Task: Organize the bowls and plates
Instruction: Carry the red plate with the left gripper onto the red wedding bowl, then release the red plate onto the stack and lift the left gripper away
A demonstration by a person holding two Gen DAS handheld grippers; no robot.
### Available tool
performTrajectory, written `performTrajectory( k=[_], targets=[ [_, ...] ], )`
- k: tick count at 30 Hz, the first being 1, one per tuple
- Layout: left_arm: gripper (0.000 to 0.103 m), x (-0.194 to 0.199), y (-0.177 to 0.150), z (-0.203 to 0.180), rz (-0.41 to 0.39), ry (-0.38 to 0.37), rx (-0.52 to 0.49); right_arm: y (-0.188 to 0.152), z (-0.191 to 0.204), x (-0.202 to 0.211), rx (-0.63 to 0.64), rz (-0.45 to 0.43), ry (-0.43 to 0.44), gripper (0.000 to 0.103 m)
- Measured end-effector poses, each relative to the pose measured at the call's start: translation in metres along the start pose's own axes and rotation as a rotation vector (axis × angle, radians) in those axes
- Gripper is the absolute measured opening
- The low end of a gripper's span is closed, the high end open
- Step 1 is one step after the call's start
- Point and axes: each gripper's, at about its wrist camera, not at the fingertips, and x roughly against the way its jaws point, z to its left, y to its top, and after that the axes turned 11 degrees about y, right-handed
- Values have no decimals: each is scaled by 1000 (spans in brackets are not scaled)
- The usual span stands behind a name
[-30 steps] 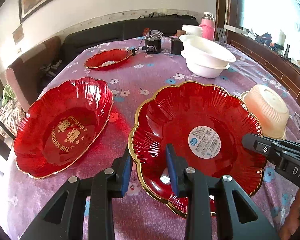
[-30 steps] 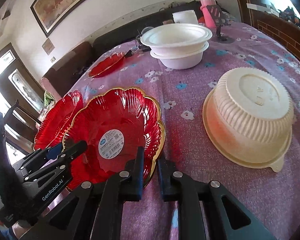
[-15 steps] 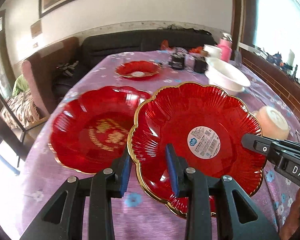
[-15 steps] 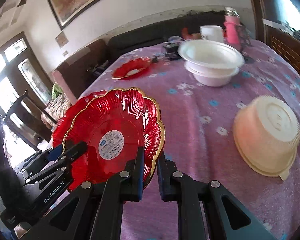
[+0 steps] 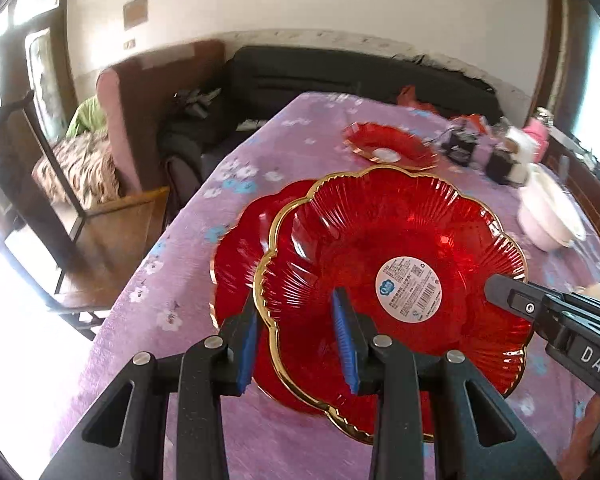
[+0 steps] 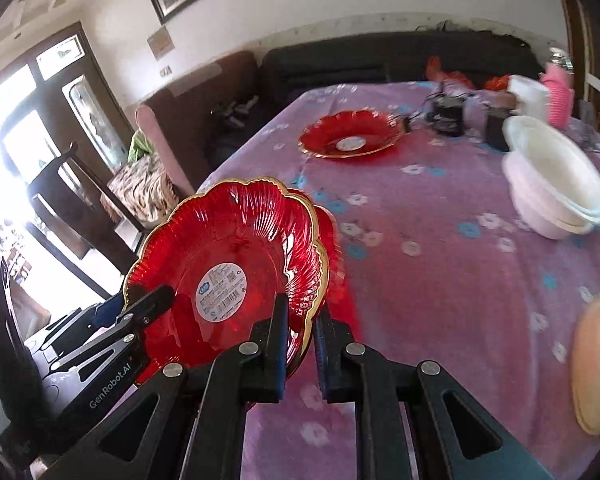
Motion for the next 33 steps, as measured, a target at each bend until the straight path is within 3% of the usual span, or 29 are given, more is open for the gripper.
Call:
performTrajectory(
  k=[3,8,13,18,28,31,33],
  targets=[
    [32,-22,3,9,45,19,18,8,-4,-23,-27,46,19,13],
    [32,-27,6,8,34,62,-11,14,-9,-46,-56,90,24,14],
    [46,-26,8,2,36,53,-36,17,-14,-54,-75,118,21,17],
    [55,-21,7,2,39,37,-36,19,-17,-47,-76,131,24,19],
    [56,6,16,34,21,-43,45,23,-40,-3,-140,49,37,19],
    [56,4,22,46,11,-15,75,23,-50,-3,-155,52,1,19],
    [56,-7,23,58,32,5,112,21,-56,-8,-179,67,21,19]
  ],
)
